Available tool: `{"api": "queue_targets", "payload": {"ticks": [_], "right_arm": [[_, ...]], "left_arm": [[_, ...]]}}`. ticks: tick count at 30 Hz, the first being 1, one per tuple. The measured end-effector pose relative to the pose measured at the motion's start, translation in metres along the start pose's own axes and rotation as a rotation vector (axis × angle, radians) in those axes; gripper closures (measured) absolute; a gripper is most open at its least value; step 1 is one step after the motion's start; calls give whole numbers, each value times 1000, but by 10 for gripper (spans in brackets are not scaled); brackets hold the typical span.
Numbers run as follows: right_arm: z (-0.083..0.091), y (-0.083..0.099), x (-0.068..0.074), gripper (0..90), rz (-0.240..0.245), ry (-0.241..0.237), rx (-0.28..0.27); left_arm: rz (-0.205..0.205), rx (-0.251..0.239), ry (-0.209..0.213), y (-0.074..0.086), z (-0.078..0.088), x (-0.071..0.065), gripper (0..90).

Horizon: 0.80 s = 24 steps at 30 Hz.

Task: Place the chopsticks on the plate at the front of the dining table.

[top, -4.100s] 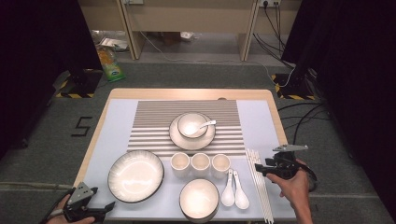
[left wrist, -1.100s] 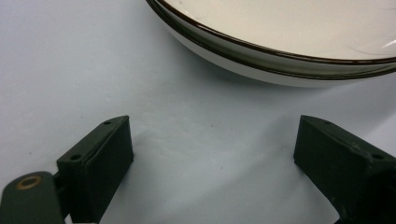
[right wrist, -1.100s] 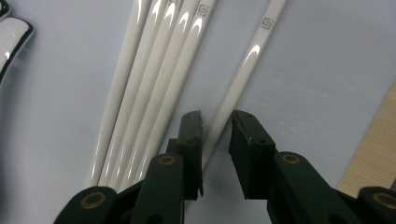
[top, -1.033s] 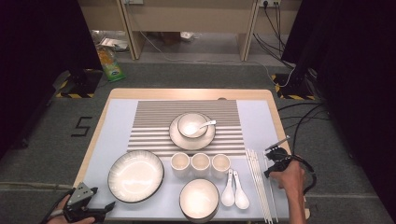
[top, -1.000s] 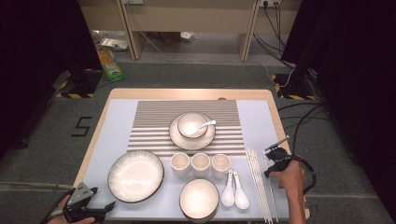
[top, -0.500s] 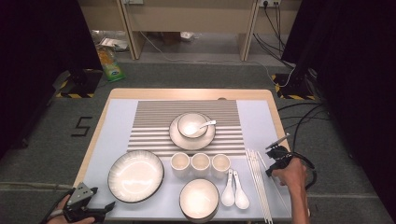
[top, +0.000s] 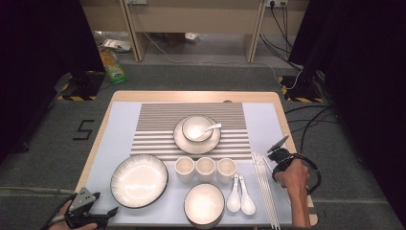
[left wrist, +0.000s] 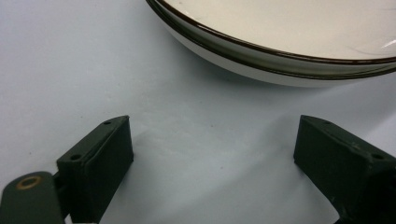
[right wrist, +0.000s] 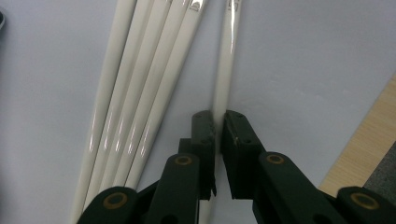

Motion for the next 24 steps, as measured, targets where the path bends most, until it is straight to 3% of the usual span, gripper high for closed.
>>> {"api": "queue_targets", "payload": {"ticks": [5,8,16,24], "right_arm": [[0,-5,0,835,8,-3,43],[-1,-4,-3,845,-5,-23,38],[2,6,-19,847,-42,-104,-48],[26,13,-27,848,-49,-142,-168]], "left_arm": [[0,-6,0,0,0,0,105],[0,-2,1,0,0,0,104],[4,0,3,0,0,0,104],[-1,-2,-1,0,0,0,104]]}}
Point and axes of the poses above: each handheld gripper's, and its own axes: z roughly backward along the jaws, y roughly out of its underside, x roughly to its left, the point moved 3 cm from there along -z, roughly forward along the jaws, and after that the axes turned 11 degrees about y, right-handed, at the moved point
